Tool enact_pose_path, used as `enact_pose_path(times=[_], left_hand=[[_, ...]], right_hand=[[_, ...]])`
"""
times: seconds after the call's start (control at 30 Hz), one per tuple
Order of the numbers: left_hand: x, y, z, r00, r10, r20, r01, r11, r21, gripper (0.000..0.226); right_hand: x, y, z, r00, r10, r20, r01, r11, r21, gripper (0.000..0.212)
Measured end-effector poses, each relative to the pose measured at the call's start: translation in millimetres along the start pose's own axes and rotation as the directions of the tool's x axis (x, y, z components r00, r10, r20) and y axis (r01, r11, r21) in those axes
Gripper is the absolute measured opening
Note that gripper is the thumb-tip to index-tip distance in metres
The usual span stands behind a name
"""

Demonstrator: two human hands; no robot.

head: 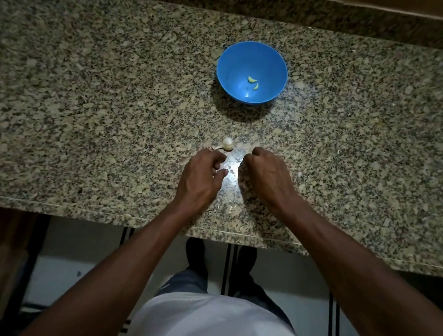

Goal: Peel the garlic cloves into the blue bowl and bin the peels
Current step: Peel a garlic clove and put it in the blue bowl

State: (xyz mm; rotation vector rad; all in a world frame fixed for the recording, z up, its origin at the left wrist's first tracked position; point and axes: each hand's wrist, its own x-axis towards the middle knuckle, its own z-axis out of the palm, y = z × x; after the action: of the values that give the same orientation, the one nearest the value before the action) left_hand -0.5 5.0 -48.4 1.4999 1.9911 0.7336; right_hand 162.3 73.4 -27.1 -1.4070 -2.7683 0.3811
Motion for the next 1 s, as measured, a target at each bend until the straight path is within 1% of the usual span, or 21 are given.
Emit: enact_pose_path(times=[0.07,0.2,0.3,0.53,0.63,0.67,0.7,0.73,0.77,0.8,0.83,0.87,0.9,0.93,1.0], left_hand=[[-0.8,1.0,2.1,1.0,0.005,0.0,-0.005,0.998,0.057,0.037],[-0.2,2.1,-0.8,1.0,-0.004,0.018,0.001,0.993,0.121,0.033],[1.9,1.0,-3.8,0.999,-0.011,0.033,0.007,0.994,0.112,0.039],[4.0,1.0,-2.7,0.999,-0.025,0.031,0.022,0.994,0.104,0.043],[4.3,5.0,-5.2,0.998,-0.051,0.041,0.047,0.995,0.084,0.041],[5.1,6.6,-6.3,0.996,-0.078,0.041,0.076,0.996,0.05,0.039],[6.0,8.1,-7.3,0.992,-0.117,0.037,0.117,0.993,-0.011,0.037],[6.8,9.6,-7.8,0.987,-0.158,0.031,0.16,0.983,-0.087,0.032],[7.0,10.7,-7.9,0.981,-0.194,0.026,0.195,0.966,-0.167,0.026],[6.6,12.0,-7.7,0.975,-0.222,0.022,0.221,0.945,-0.241,0.022],[5.2,13.6,-7.5,0.97,-0.241,0.025,0.237,0.921,-0.309,0.019],[3.3,15.6,-7.0,0.968,-0.25,0.036,0.244,0.891,-0.383,0.018],[1.3,18.0,-6.5,0.966,-0.253,0.06,0.251,0.849,-0.465,0.017],[-0.7,21.8,-5.9,0.961,-0.26,0.097,0.27,0.793,-0.546,0.018],[-1.7,29.5,-4.2,0.94,-0.289,0.179,0.332,0.668,-0.666,0.019]], right_hand=[[-1.6,-1.3,0.6,1.0,-0.006,0.02,0.007,1.0,-0.012,0.014],[-7.1,0.1,2.4,0.999,-0.013,0.047,0.014,1.0,-0.011,0.01],[-10.1,0.0,2.4,0.999,-0.009,0.044,0.01,1.0,-0.015,0.008],[-10.2,-0.9,2.3,0.999,-0.006,0.038,0.007,0.999,-0.042,0.005],[-3.9,0.4,-0.9,0.999,0.024,0.034,-0.025,0.999,0.035,0.006],[-1.5,2.3,-3.0,0.998,0.061,0.033,-0.065,0.992,0.111,0.009],[0.5,5.0,-5.3,0.991,0.128,0.035,-0.133,0.96,0.248,0.013],[1.7,8.4,-8.1,0.974,0.22,0.043,-0.217,0.875,0.433,0.014],[1.6,11.1,-10.4,0.945,0.322,0.064,-0.29,0.731,0.618,0.011],[0.1,12.7,-12.5,0.906,0.409,0.108,-0.339,0.547,0.766,0.012],[-2.0,13.1,-13.6,0.873,0.459,0.167,-0.355,0.362,0.862,0.016],[-4.7,12.3,-14.1,0.857,0.465,0.224,-0.352,0.209,0.913,0.018],[-7.2,10.6,-14.2,0.854,0.448,0.265,-0.344,0.105,0.933,0.02],[-9.6,8.1,-14.6,0.859,0.424,0.288,-0.336,0.042,0.941,0.02],[-13.5,3.7,-15.5,0.867,0.397,0.301,-0.324,-0.007,0.946,0.021]])
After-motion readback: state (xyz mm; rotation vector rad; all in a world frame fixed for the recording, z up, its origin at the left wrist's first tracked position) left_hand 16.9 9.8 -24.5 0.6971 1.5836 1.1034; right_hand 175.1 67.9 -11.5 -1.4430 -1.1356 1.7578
